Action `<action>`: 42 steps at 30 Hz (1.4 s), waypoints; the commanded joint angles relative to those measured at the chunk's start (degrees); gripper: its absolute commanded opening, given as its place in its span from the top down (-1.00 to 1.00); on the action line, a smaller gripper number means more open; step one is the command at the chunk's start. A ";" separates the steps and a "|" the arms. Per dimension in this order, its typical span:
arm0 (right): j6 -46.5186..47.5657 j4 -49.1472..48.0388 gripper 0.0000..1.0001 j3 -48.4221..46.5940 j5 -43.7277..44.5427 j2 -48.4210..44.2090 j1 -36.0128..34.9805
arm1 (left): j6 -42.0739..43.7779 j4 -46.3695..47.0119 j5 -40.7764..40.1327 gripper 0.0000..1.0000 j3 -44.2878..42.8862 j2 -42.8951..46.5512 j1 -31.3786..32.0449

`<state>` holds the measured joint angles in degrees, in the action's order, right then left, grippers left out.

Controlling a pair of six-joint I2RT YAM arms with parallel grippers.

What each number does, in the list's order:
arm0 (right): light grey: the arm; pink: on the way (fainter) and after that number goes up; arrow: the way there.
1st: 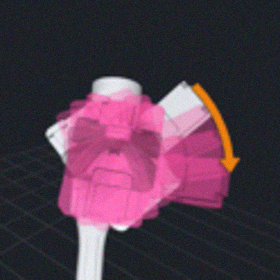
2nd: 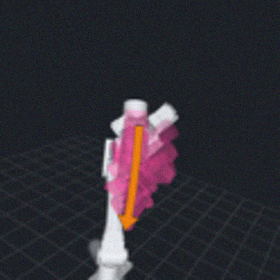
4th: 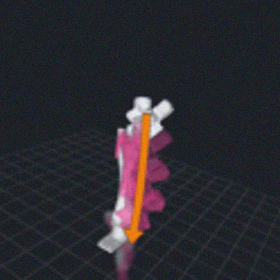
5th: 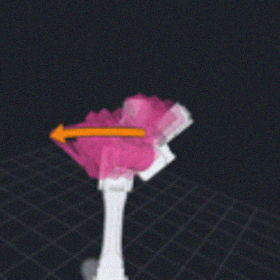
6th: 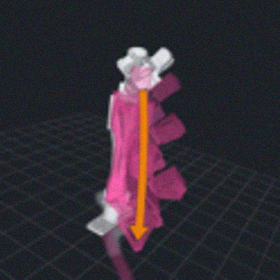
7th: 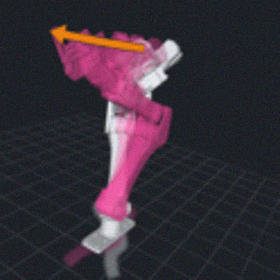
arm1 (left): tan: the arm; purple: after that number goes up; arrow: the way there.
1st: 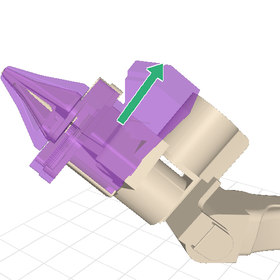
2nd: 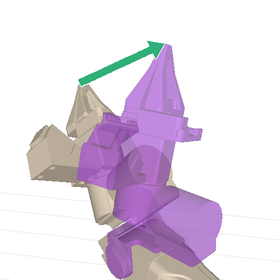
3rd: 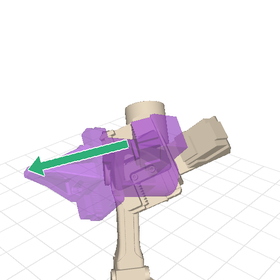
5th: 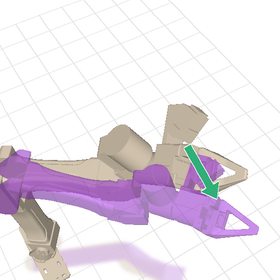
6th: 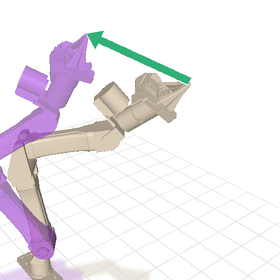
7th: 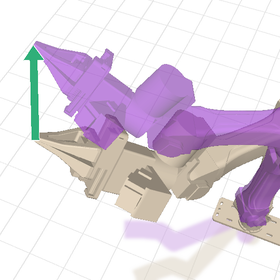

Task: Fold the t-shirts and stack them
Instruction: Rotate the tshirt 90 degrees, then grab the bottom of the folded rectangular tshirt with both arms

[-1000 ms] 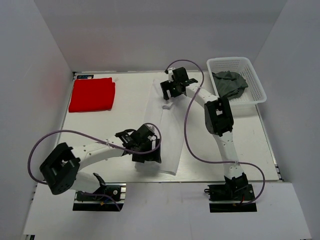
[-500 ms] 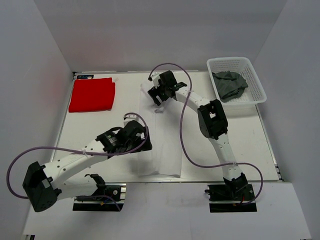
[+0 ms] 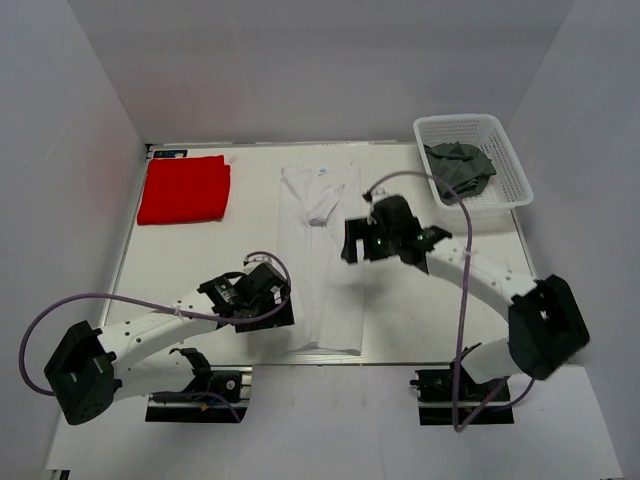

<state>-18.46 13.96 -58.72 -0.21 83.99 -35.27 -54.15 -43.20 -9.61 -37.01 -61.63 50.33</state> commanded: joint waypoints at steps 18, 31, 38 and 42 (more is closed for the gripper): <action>-25.75 7.76 -0.72 26.99 -14.14 -15.17 -20.98 | 1.86 10.50 21.56 -0.33 15.04 3.62 0.48; -27.07 4.24 0.07 26.29 -6.04 -8.41 -21.95 | 1.86 14.72 17.52 0.41 15.57 0.37 0.48; -21.10 0.91 1.00 23.48 -8.76 -9.36 -23.18 | 2.91 13.59 18.04 1.00 10.66 -0.78 0.48; -19.69 1.24 1.00 20.50 -4.03 -10.33 -23.62 | 2.91 11.74 13.31 1.00 8.11 1.06 0.48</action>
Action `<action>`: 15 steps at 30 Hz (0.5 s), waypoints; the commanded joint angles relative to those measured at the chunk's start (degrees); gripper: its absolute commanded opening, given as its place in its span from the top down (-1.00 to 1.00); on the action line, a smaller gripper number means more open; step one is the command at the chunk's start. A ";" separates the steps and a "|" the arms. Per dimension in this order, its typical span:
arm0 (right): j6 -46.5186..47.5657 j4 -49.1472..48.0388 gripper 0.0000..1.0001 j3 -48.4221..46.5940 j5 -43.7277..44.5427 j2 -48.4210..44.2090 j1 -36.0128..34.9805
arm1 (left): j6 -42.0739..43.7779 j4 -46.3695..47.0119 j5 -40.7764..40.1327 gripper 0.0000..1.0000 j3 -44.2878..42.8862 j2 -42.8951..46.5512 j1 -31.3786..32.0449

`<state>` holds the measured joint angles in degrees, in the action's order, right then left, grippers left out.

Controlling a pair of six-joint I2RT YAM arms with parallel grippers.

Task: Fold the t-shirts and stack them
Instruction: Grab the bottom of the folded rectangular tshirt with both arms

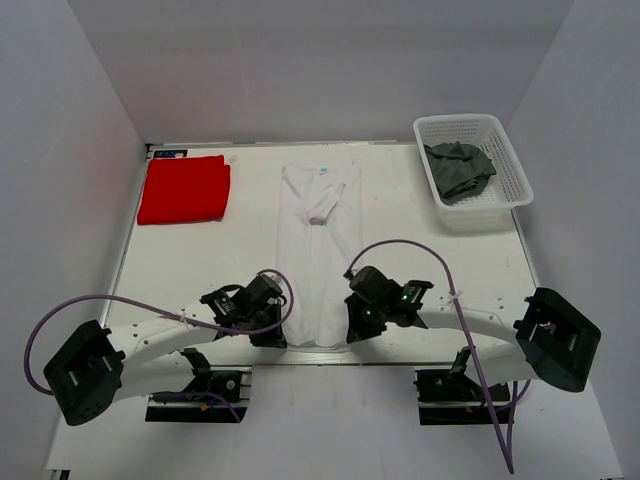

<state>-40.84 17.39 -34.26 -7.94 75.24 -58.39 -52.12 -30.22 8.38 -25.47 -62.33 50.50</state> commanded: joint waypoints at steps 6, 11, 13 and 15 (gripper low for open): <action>1.82 0.10 1.00 -8.89 18.13 -0.80 -0.06 | 2.02 -4.23 -12.50 1.00 -10.73 0.55 -0.84; 2.43 1.16 1.00 -15.03 27.35 2.00 0.65 | 1.32 -9.85 -24.28 1.00 -20.48 -4.55 -1.37; 2.43 2.12 1.00 -17.24 29.29 2.97 1.52 | 1.32 -9.86 -26.83 1.00 -23.30 -5.43 -2.59; 3.13 2.74 1.00 -19.77 32.27 4.82 1.88 | 3.14 -6.54 -27.36 1.00 -24.62 -6.49 -3.30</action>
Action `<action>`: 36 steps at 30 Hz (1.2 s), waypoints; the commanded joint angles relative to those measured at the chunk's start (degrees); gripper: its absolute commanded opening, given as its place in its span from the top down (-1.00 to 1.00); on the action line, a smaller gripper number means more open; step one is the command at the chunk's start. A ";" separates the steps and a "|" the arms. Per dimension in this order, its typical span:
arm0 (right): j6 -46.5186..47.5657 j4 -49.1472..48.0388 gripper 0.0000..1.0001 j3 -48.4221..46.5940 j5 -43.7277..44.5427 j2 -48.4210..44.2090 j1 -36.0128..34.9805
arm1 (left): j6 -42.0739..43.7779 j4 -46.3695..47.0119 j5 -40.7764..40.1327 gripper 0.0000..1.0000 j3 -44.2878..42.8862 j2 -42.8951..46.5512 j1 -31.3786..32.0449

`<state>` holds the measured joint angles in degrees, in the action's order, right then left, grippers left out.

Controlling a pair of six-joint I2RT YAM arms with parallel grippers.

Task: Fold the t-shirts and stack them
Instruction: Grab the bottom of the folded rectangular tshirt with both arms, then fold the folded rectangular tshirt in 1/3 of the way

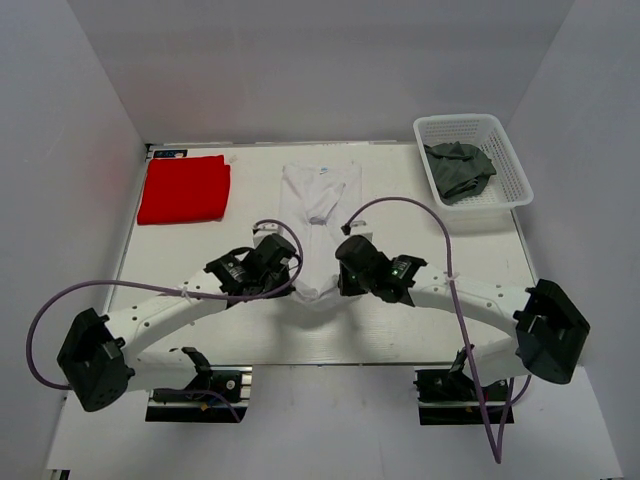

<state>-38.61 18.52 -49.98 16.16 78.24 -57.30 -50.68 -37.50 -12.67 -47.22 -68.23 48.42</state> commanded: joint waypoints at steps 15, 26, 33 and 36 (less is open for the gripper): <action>6.53 -5.25 1.00 -15.68 15.21 11.49 8.51 | 12.52 9.37 -8.35 1.00 -20.62 -18.43 -12.12; 9.96 -7.36 1.00 -22.27 9.78 20.98 14.84 | 16.04 11.39 -1.49 1.00 -27.05 -29.06 -18.01; 11.80 -9.82 0.56 -28.06 9.59 28.54 18.71 | 17.71 11.32 0.71 0.40 -34.94 -37.93 -20.64; 14.26 -11.83 0.06 -31.49 7.84 32.15 20.91 | 18.24 6.85 -1.83 -0.36 -43.63 -42.93 -22.49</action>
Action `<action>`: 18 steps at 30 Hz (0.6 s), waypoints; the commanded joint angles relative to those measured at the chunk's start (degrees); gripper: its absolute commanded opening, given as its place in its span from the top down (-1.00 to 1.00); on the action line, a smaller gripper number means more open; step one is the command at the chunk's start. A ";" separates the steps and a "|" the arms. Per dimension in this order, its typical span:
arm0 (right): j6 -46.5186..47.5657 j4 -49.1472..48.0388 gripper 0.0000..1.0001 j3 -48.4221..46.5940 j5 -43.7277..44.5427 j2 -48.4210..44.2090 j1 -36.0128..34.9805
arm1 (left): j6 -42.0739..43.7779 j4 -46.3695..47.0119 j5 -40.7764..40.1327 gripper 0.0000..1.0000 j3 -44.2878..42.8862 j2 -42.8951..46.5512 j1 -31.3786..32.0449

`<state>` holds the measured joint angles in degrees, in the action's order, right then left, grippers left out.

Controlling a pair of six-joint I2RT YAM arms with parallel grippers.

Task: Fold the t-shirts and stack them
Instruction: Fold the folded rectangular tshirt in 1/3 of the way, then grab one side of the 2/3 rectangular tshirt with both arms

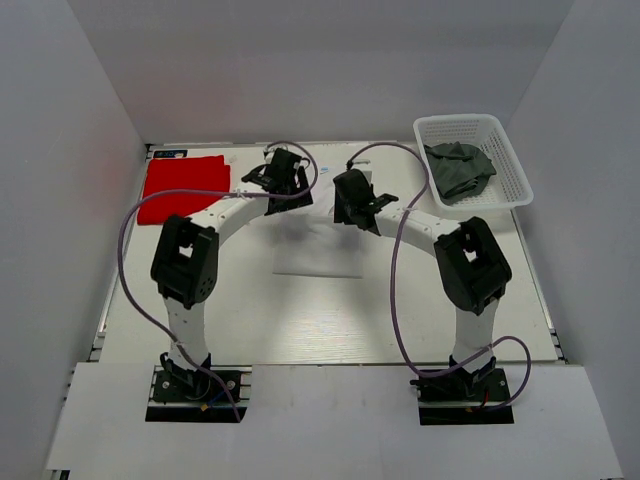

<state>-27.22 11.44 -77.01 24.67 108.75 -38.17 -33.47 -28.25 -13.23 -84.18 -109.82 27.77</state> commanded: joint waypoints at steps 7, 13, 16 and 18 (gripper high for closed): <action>10.08 -6.25 -0.81 0.78 -9.34 -3.69 1.52 | 0.70 -6.65 -2.86 -0.99 -3.07 5.80 -3.86; 8.68 -12.64 -0.81 13.10 -20.79 -10.73 0.56 | -1.42 2.04 5.49 -0.99 21.05 21.21 -3.86; 8.76 -16.01 -0.81 13.65 -27.17 -10.84 0.73 | -4.04 1.54 6.90 -0.99 26.52 23.95 -3.34; 8.68 -17.41 -0.81 13.29 -30.01 -10.05 0.38 | -4.06 1.53 9.00 -0.99 28.88 24.65 -3.34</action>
<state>-19.03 1.23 -63.09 2.90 99.85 -37.65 -35.66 -29.15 -8.62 -57.80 -87.00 24.14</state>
